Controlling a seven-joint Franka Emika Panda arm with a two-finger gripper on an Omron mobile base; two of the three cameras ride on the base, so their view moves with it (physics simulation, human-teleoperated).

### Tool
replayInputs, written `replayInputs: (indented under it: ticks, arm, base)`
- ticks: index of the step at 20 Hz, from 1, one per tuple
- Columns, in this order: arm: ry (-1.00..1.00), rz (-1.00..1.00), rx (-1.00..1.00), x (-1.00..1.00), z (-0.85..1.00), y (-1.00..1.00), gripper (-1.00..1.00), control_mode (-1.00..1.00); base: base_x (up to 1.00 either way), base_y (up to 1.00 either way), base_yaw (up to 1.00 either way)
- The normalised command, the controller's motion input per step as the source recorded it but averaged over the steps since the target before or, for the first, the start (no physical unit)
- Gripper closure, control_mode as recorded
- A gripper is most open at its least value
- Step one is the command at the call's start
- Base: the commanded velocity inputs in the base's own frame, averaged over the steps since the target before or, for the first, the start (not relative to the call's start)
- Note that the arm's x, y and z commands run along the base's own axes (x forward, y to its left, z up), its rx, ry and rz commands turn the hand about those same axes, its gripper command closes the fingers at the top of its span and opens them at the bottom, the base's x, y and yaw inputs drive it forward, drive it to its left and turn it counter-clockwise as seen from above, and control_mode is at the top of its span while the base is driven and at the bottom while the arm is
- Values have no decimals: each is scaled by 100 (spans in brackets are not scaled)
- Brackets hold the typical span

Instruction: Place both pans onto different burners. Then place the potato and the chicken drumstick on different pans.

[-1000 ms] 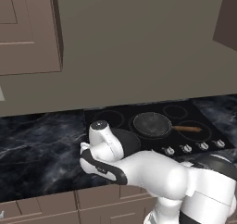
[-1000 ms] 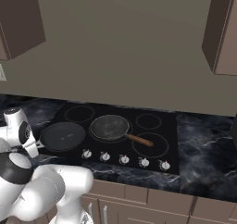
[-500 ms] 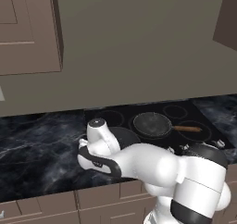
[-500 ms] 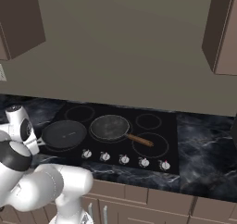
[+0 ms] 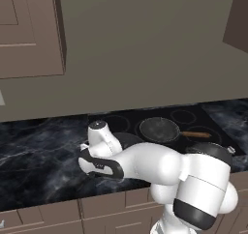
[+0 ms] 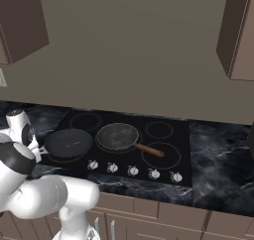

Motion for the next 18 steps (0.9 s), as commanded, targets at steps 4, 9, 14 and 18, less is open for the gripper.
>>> replayInputs:
  ticks: [4,9,14,18]
  arm:
    - [4,0,0,0,-6,3,-100,-100]
    - [3,0,0,0,0,0,-100,-100]
    - [0,0,0,0,0,0,-100,-100]
    - [0,0,0,0,1,0,-100,-100]
  base:
    - [0,0,0]
    - [0,0,0]
    - [0,0,0]
    - [0,0,0]
